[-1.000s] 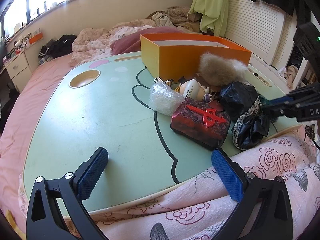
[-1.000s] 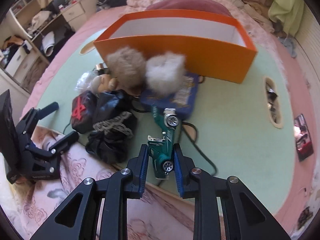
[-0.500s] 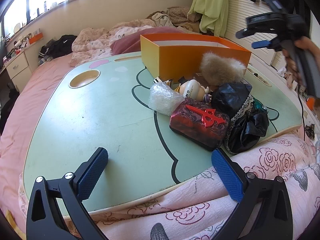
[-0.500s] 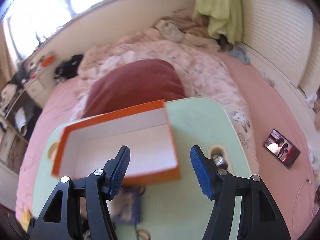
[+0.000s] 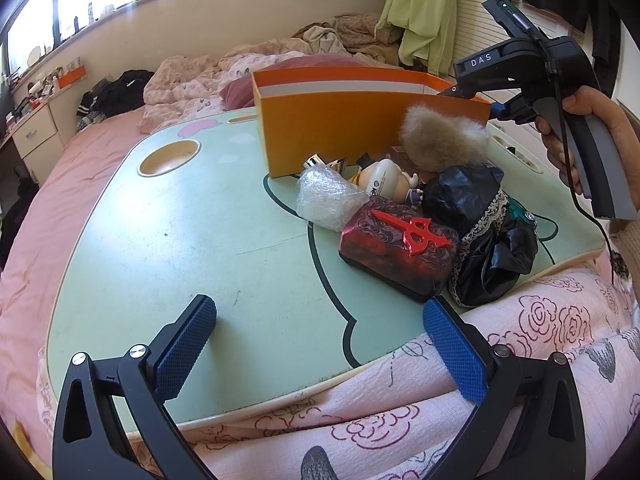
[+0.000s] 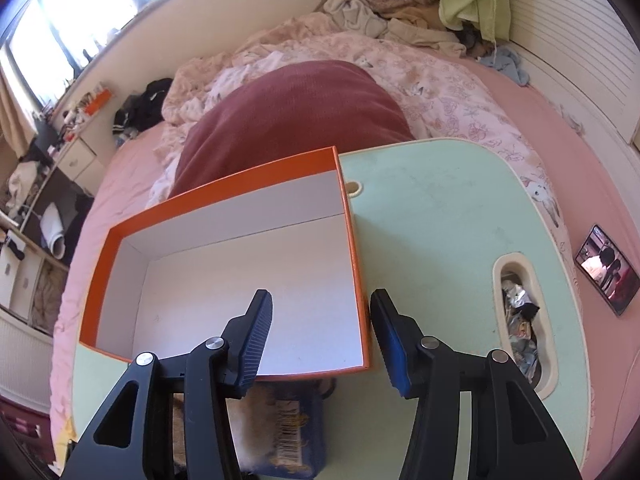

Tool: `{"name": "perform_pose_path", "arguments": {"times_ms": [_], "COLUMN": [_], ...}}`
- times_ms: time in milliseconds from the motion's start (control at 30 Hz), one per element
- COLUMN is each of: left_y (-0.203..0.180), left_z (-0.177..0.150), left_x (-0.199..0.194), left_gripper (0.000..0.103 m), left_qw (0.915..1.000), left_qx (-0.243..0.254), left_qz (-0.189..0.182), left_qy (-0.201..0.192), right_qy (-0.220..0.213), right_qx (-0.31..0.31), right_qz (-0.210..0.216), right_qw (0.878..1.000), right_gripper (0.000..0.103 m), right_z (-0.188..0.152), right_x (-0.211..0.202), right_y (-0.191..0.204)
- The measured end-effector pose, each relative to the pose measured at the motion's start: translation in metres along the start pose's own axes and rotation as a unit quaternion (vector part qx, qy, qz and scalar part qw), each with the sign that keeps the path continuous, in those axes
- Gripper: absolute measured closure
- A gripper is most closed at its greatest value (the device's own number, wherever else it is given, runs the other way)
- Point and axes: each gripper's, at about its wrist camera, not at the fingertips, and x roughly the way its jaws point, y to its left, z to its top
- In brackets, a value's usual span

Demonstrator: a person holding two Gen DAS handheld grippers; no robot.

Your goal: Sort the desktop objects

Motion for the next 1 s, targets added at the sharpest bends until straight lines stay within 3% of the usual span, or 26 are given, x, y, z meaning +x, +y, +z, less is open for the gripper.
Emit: {"name": "perform_pose_path", "arguments": {"times_ms": [200, 333, 400, 533, 667, 800, 1000], "left_y": [0.0, 0.006, 0.012, 0.02, 0.023, 0.015, -0.005], "left_z": [0.0, 0.005, 0.015, 0.055, 0.108, 0.144, 0.152], "left_x": [0.0, -0.005, -0.018, -0.049, -0.039, -0.011, 0.019], "left_gripper": [0.0, 0.001, 0.001, 0.001, 0.001, 0.001, 0.001], "left_qw": [1.0, 0.9998, 0.9993, 0.997, 0.9977, 0.9983, 0.9986], "left_qx": [-0.001, -0.021, -0.033, -0.047, -0.056, -0.054, -0.039], "left_qz": [0.0, -0.004, 0.003, 0.015, 0.026, 0.02, 0.035], "left_qy": [0.0, 0.002, -0.017, -0.06, -0.027, -0.009, 0.008], "right_qy": [0.003, -0.051, -0.081, -0.096, -0.089, -0.091, -0.098], "right_qx": [0.007, -0.012, -0.036, -0.081, -0.118, -0.145, -0.15], "right_qz": [0.006, -0.021, -0.03, -0.021, -0.018, -0.044, -0.057], "right_qw": [1.0, 0.998, 0.996, 0.992, 0.989, 0.984, 0.982], "right_gripper": [0.05, 0.05, 0.05, 0.05, 0.05, 0.05, 0.05], "right_z": [-0.01, -0.008, -0.008, -0.01, -0.017, -0.028, -0.036], "right_x": [-0.005, -0.028, -0.044, -0.062, -0.06, -0.048, -0.043], "right_y": [-0.003, 0.004, 0.013, 0.036, 0.057, 0.065, 0.061]}}
